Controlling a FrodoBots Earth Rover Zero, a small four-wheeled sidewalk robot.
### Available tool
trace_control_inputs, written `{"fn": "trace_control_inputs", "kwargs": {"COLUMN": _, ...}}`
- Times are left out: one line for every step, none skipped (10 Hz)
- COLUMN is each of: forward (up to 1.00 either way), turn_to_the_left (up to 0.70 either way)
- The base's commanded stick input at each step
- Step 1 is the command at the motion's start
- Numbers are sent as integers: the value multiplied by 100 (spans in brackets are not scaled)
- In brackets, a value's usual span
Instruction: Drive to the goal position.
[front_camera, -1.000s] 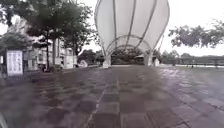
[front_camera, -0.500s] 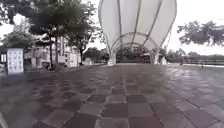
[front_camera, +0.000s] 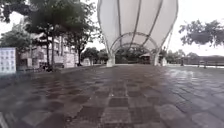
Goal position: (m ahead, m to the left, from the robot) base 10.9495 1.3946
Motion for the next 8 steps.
{"fn": "trace_control_inputs", "kwargs": {"forward": 100, "turn_to_the_left": -1}}
{"fn": "trace_control_inputs", "kwargs": {"forward": 100, "turn_to_the_left": -1}}
{"fn": "trace_control_inputs", "kwargs": {"forward": 100, "turn_to_the_left": -1}}
{"fn": "trace_control_inputs", "kwargs": {"forward": 100, "turn_to_the_left": -1}}
{"fn": "trace_control_inputs", "kwargs": {"forward": 100, "turn_to_the_left": -1}}
{"fn": "trace_control_inputs", "kwargs": {"forward": 100, "turn_to_the_left": -1}}
{"fn": "trace_control_inputs", "kwargs": {"forward": 100, "turn_to_the_left": -1}}
{"fn": "trace_control_inputs", "kwargs": {"forward": 100, "turn_to_the_left": -1}}
